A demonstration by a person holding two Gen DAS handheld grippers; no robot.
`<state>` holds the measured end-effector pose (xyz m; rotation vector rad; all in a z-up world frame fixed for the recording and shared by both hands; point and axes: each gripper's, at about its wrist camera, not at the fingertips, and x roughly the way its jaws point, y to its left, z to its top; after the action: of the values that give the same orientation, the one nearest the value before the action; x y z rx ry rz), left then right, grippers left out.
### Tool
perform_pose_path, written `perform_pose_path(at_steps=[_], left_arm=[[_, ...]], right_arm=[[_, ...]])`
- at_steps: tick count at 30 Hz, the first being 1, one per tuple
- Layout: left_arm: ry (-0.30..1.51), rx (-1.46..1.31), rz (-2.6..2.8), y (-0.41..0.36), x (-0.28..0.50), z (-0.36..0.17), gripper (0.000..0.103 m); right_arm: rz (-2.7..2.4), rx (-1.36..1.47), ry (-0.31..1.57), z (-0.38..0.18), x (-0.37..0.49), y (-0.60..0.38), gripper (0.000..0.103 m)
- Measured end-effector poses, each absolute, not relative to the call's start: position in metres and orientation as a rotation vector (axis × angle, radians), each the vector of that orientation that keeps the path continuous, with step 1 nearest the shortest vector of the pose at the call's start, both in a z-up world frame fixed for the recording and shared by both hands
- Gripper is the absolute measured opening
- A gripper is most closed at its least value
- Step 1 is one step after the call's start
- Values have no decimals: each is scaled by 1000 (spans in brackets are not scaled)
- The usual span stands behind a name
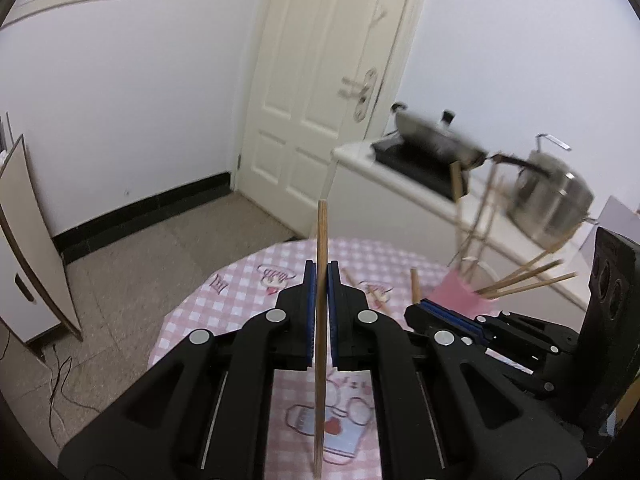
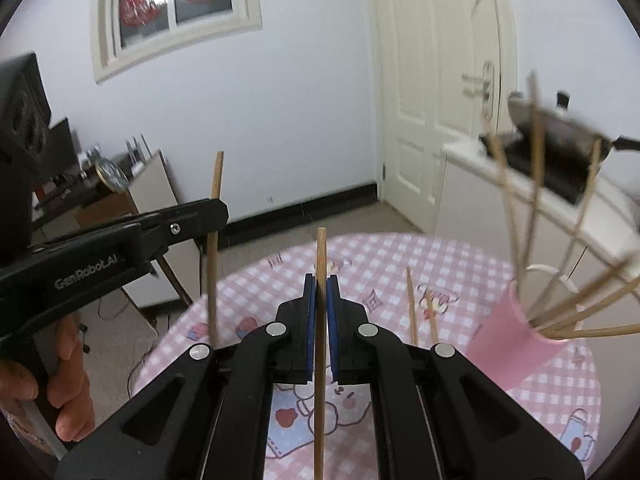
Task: Organize utensils
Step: 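Lift both held chopsticks upright off the table, then carry both upright chopsticks over the pink cup and lower them in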
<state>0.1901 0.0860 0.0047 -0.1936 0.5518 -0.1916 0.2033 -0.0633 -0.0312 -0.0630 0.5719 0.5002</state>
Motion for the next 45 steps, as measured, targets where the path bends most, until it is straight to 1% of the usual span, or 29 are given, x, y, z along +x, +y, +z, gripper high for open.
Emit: perform_pose_path(at_steps=[8,12,19,27,30,37,45], left_arm=[[415,-200,-251,62,158,45,6],[350,-213,-272,47,157,58,6],[312,-249,-313,20,175,72,6],[255,-255,-345,-5,190,86,6],[206,-226,-340,-14,194,90,6],[170,-250,-324,-29,211,93,6],[166,-291,-339,-39,228,91,6]], right_arm=[[469,-44,370,14,164,-114,4],[421,-34,297,30,155,-148,4],[346,-15,230,53,148,-195,4],[277,17,203,72,147,-246,4],[224,5,195,74,152,-260,4],[76,-18,146,65,180,-287,4],[98,98,62,54,219,-297,4]])
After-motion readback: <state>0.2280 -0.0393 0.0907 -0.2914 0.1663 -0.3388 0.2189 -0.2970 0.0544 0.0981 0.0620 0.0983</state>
